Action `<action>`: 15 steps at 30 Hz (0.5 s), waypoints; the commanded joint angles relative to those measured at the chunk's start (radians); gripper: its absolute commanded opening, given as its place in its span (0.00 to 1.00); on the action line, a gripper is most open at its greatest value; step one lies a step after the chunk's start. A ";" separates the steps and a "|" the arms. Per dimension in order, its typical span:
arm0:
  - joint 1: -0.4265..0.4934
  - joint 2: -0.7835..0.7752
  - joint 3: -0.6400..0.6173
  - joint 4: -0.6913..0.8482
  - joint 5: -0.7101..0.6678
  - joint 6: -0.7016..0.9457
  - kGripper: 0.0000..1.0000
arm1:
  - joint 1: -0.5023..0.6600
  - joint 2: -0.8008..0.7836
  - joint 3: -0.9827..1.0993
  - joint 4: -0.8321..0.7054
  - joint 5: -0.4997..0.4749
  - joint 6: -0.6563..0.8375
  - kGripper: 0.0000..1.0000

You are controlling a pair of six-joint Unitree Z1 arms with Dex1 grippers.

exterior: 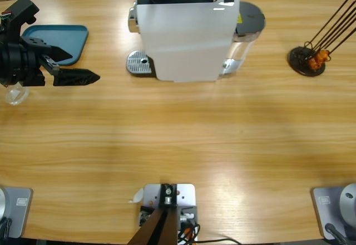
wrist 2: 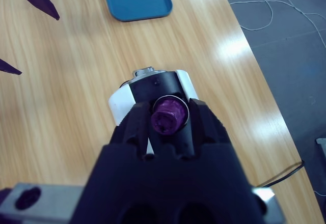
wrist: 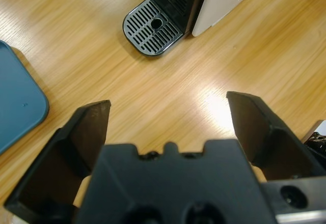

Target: Pour coffee

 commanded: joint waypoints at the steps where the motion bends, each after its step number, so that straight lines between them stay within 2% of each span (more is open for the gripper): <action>1: -0.007 -0.027 0.047 -0.008 -0.009 -0.013 1.00 | 0.013 0.055 -0.013 -0.012 -0.047 0.026 0.30; 15: -0.007 -0.022 0.054 -0.027 -0.009 -0.013 1.00 | 0.021 0.017 0.033 -0.006 -0.032 0.038 0.29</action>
